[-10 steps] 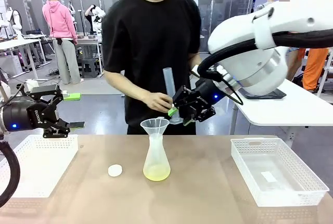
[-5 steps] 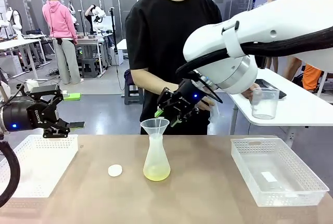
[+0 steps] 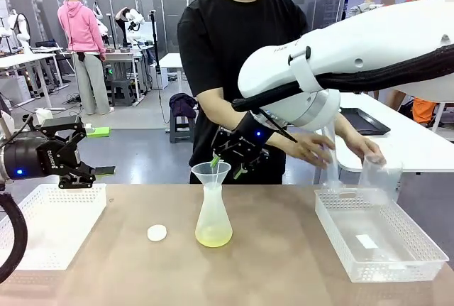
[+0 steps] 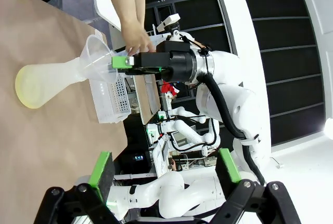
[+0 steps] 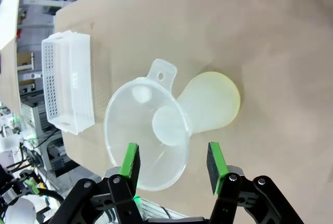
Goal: Prepare the solutions needed for the experiment.
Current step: Once the solution is in the Big flask , pick up the Plastic Funnel and place it back into the right Organizing basket.
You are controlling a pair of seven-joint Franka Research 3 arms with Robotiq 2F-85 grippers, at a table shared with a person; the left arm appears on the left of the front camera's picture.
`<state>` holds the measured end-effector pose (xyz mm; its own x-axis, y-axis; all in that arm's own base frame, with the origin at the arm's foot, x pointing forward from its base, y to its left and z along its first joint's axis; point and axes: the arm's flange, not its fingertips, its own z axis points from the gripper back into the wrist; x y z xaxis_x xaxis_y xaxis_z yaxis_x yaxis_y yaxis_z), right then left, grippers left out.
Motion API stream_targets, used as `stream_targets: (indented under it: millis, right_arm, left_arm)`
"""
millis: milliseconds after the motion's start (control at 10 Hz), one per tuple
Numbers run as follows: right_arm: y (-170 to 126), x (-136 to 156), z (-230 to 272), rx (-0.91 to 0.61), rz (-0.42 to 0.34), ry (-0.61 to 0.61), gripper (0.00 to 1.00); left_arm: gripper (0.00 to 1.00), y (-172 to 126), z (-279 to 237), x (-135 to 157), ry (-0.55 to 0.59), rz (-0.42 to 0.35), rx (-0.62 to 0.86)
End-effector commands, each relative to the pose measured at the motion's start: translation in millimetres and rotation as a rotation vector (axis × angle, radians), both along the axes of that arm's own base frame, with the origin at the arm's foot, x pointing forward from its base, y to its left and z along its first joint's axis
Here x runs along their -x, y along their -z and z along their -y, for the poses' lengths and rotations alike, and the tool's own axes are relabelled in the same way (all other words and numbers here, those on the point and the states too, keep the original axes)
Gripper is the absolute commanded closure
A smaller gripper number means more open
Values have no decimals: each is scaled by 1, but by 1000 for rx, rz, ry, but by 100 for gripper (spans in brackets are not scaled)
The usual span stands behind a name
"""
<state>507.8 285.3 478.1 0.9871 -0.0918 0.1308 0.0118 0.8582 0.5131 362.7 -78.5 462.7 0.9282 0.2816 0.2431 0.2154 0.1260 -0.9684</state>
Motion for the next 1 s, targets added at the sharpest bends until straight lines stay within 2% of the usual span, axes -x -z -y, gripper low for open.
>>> stream_targets:
  millis: [0, 300, 600, 900]
  right_arm:
    - [5, -5, -10, 49, 4, 58, 34]
    - [14, -7, -11, 39, -11, 75, 34]
    - [13, 2, -10, 18, 2, 91, 53]
    - [12, 9, -10, 18, 0, 89, 78]
  left_arm:
    - [0, -1, 2, 0, -1, -2, 22]
    - [0, -1, 2, 0, -1, -2, 22]
    - [0, -1, 2, 0, -1, -2, 22]
    - [0, -1, 2, 0, -1, -2, 22]
